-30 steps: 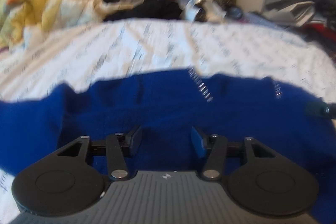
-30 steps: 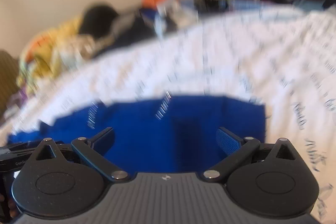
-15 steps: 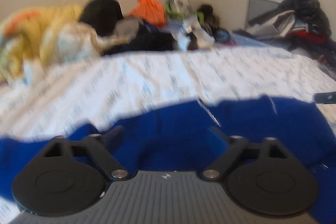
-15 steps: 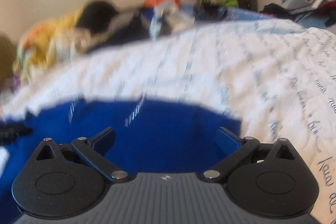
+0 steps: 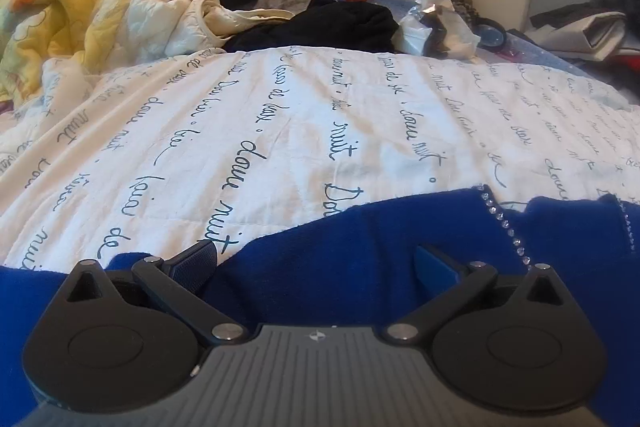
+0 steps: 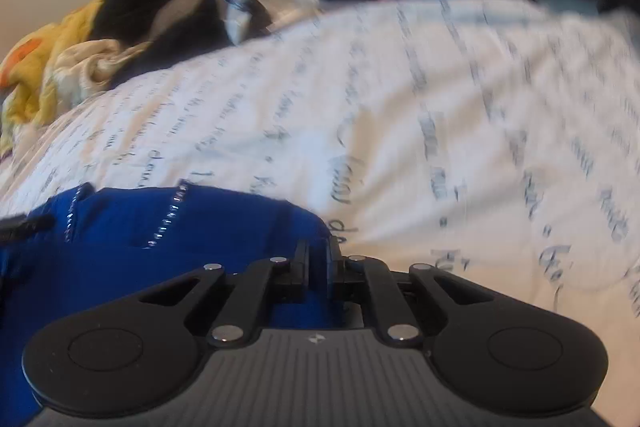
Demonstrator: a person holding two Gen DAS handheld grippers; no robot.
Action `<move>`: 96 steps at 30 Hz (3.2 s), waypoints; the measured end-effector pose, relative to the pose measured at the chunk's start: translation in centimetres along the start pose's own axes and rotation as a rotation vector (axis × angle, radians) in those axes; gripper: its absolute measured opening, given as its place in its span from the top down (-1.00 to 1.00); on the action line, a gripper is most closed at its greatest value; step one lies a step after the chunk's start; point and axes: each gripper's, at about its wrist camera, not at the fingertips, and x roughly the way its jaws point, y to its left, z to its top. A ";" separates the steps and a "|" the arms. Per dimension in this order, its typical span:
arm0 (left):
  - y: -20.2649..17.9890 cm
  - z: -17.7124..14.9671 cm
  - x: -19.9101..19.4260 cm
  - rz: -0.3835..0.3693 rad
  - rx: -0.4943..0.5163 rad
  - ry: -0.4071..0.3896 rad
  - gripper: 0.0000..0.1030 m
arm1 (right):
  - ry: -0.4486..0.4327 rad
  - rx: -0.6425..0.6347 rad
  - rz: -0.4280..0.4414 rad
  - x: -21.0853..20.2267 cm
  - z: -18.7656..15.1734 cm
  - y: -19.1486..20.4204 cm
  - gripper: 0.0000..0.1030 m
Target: Fold small clothes
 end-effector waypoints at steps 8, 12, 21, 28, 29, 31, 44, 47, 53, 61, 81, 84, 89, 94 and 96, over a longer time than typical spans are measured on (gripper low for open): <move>-0.1 0.2 0.1 0.006 -0.008 0.001 -1.00 | 0.002 0.065 -0.040 1.1 -2.4 -2.3 0.88; -0.4 0.4 -0.4 0.050 -0.008 0.014 -1.00 | 0.003 0.131 -0.101 0.6 -2.1 -1.5 0.57; -5.3 -0.2 -1.6 -0.044 0.050 0.068 -1.00 | 0.023 -0.078 -0.020 2.6 -3.9 8.2 -0.57; -1.2 -1.0 -4.8 -0.035 -0.059 -0.049 -0.90 | -0.042 -0.147 -0.063 2.3 -5.4 8.7 -0.67; 0.7 -1.4 -6.9 -0.072 -0.123 -0.090 -1.00 | -0.042 -0.147 -0.062 2.3 -5.4 8.5 -0.67; 5.0 -2.9 -10.5 -0.104 -0.244 -0.168 -1.00 | -0.044 -0.145 -0.063 2.2 -5.5 8.5 -0.67; 18.6 -5.4 -14.8 0.506 -0.010 -0.208 -1.00 | -0.051 -0.129 -0.058 2.6 -5.1 8.4 -0.67; 19.5 -5.7 -12.1 0.505 -0.031 -0.094 -0.66 | -0.052 -0.123 -0.055 2.6 -5.1 8.3 -0.67; 24.3 -6.6 -11.2 0.479 -0.282 0.000 0.71 | -0.057 -0.112 -0.046 2.4 -5.1 8.2 -0.67; 14.6 -1.7 -15.3 0.090 -0.431 -0.134 0.92 | -0.073 -0.062 -0.009 2.2 -5.1 7.5 -0.67; -3.4 -12.9 -15.8 -0.296 -0.225 -0.091 -0.98 | 0.014 0.311 0.264 -0.2 -3.7 6.3 -0.70; -1.7 -13.4 -16.2 -0.322 -0.323 -0.133 -1.00 | 0.179 0.375 0.369 1.1 -4.1 8.0 -0.69; -2.1 -13.0 -16.2 -0.306 -0.318 -0.125 -1.00 | 0.222 0.328 0.350 1.4 -3.9 10.7 -0.58; -2.0 -13.1 -16.1 -0.315 -0.343 -0.135 -1.00 | 0.233 0.221 0.277 2.4 -4.4 12.7 0.60; -2.1 -13.0 -16.0 -0.312 -0.339 -0.135 -1.00 | 0.226 0.217 0.278 2.1 -4.2 12.6 0.76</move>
